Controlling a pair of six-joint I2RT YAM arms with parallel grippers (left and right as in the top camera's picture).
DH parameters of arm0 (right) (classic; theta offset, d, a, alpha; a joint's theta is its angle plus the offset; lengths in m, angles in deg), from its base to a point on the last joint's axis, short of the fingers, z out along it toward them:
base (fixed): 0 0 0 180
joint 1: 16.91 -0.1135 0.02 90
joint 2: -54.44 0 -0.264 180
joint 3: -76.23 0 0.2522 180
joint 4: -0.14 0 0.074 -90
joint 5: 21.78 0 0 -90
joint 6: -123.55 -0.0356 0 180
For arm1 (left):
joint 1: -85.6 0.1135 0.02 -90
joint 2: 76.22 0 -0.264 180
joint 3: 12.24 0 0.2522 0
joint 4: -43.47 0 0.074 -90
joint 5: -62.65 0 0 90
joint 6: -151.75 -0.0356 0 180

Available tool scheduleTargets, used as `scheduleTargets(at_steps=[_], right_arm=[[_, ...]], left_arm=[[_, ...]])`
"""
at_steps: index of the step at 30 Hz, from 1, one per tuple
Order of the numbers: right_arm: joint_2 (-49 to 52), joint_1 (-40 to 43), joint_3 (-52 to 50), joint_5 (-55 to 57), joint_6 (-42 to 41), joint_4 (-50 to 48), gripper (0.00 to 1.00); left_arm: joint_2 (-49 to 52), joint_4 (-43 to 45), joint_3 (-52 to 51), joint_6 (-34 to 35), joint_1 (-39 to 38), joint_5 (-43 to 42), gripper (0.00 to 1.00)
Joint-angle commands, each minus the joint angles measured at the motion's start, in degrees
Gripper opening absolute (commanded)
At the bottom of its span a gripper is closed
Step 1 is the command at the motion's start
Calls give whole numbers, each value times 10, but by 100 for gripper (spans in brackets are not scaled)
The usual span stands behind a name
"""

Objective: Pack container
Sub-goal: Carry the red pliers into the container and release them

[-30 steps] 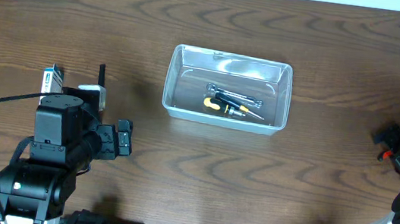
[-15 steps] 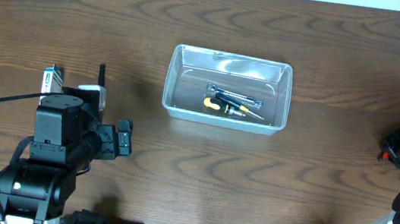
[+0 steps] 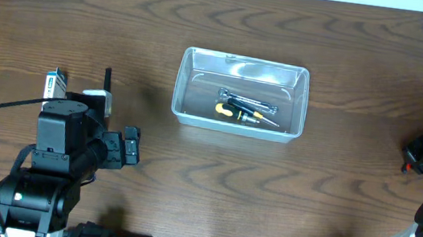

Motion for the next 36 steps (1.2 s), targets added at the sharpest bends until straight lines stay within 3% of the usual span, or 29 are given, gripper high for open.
scheduleTargets(at_steps=[1,10,15,21,28,36], right_arm=[[38,1,-17,-9,0,-2,1],[-22,-37,34,-111,46,28,1],[-118,-123,125,-95,148,94,1],[-198,-292,255,-95,322,177,1],[-193,-486,281,-85,515,216,1],[-79,-559,279,-88,534,209,1]], left_arm=[[-2,0,10,5,-1,5,98],[-2,0,10,5,-1,5,98],[-2,0,10,5,-1,5,98],[-2,0,10,5,-1,5,98],[-2,-1,10,5,-1,5,98],[-2,-2,10,5,-1,5,98]])
